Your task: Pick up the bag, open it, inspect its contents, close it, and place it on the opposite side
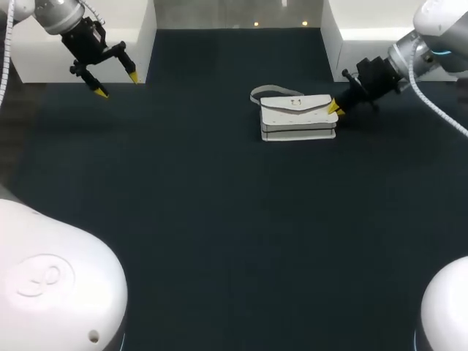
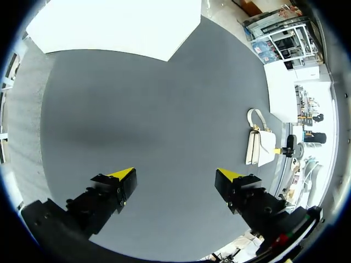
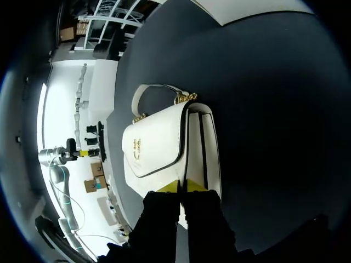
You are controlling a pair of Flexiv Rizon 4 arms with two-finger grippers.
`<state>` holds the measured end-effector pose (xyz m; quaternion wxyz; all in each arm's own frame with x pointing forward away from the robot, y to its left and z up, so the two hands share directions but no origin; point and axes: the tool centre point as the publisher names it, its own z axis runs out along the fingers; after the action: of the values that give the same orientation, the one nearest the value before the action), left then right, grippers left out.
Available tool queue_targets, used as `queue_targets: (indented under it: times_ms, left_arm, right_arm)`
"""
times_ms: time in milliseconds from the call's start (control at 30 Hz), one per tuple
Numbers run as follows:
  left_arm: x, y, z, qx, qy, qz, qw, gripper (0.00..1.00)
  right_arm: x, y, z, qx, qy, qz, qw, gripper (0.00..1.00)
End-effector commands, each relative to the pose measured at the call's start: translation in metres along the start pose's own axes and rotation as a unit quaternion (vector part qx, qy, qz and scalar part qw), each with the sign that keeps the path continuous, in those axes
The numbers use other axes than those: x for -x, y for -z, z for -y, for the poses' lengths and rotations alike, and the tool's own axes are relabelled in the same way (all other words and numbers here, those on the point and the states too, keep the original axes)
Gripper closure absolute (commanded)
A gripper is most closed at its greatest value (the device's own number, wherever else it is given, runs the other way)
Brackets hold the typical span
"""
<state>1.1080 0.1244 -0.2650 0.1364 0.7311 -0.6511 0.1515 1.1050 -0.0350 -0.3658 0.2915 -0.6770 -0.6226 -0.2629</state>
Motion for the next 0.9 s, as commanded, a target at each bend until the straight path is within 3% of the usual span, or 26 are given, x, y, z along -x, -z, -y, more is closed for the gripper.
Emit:
queue_targets:
  times_ms: [33, 333, 500, 900]
  left_arm:
    - [0.001, 0.007, 0.003, 0.011, -0.001, 0.021, 1.000, 0.00]
    - [0.006, 0.014, 0.003, 0.010, -0.004, 0.044, 0.999, 0.00]
    - [0.009, 0.018, 0.004, 0.009, -0.002, 0.051, 0.999, 0.00]
    - [0.013, 0.024, 0.003, 0.007, -0.009, 0.071, 0.997, 0.00]
  right_arm:
    - [0.014, 0.022, -0.006, 0.007, 0.006, 0.021, 1.000, 1.00]
    - [0.055, 0.063, -0.030, 0.033, -0.005, 0.039, 0.999, 1.00]
    - [0.078, 0.082, -0.037, 0.024, -0.021, 0.039, 0.999, 1.00]
    - [0.078, 0.082, -0.037, 0.024, -0.021, 0.039, 0.999, 1.00]
